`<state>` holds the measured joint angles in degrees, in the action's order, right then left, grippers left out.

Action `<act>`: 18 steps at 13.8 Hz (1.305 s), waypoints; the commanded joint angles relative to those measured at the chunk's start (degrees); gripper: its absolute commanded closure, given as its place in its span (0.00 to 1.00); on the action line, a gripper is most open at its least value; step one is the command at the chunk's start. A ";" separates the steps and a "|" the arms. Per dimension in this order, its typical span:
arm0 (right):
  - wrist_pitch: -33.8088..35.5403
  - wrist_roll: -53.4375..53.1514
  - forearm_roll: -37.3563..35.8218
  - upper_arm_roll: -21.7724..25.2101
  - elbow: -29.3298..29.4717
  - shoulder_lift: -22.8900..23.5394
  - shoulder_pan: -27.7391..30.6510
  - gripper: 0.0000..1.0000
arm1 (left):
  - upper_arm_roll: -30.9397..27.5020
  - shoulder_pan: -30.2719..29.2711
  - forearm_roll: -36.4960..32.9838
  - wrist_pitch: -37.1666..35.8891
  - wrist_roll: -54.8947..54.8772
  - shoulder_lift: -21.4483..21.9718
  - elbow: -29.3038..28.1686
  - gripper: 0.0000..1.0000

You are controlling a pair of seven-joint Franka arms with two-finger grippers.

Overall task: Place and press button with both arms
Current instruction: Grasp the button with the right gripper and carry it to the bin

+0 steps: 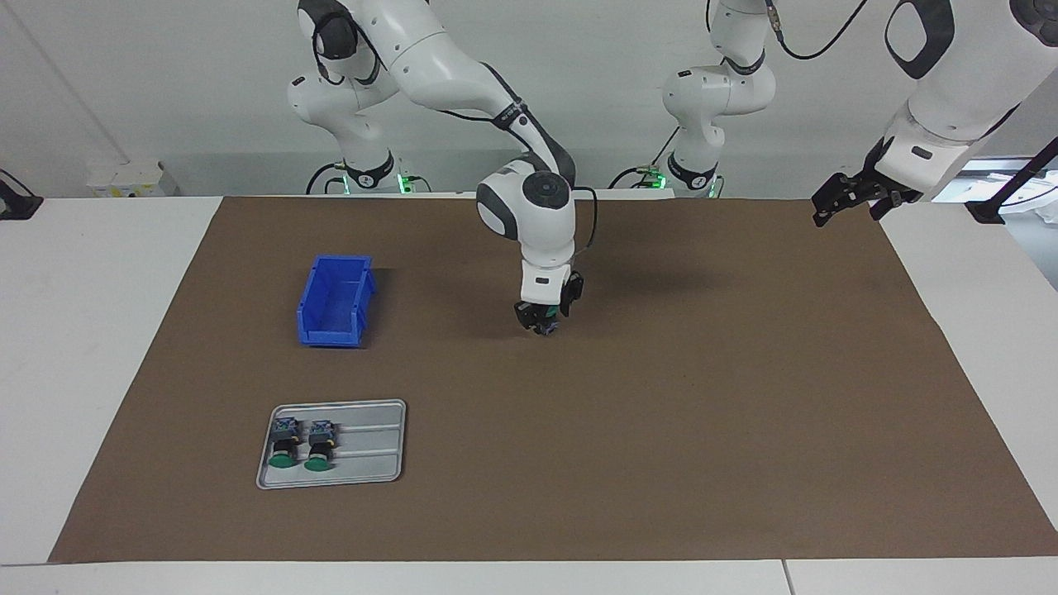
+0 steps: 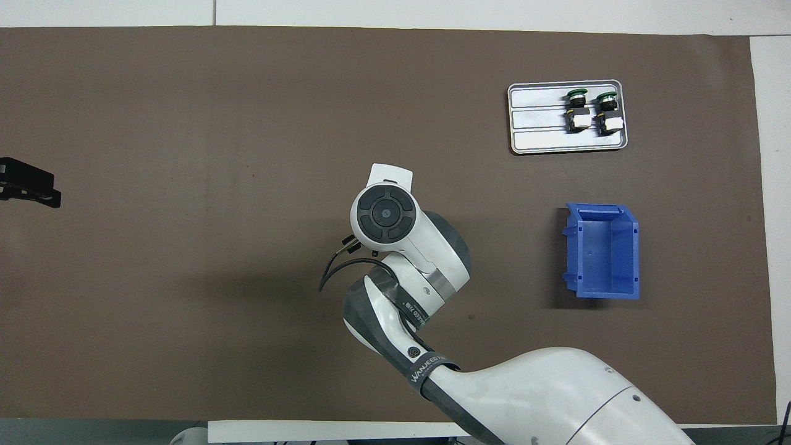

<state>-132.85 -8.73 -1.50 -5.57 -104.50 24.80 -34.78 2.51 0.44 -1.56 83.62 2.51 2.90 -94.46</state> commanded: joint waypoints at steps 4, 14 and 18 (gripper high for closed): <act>8.47 0.12 -0.52 0.12 0.61 -7.81 3.03 1.00 | 0.04 0.00 -1.17 -0.39 0.13 0.53 0.16 0.00; 15.98 20.07 1.59 0.12 -20.37 -30.25 34.77 1.00 | 0.04 0.00 -1.17 -0.39 0.13 0.53 0.16 0.00; 12.79 15.76 1.59 0.12 -22.85 -28.75 38.11 1.00 | -0.05 0.00 -1.17 -0.39 0.13 0.53 0.16 0.00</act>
<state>-119.02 8.10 -0.82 -4.62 -126.06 -3.17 1.89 2.50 0.44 -1.56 83.62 2.51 2.90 -94.46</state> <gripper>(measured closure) 0.630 0.000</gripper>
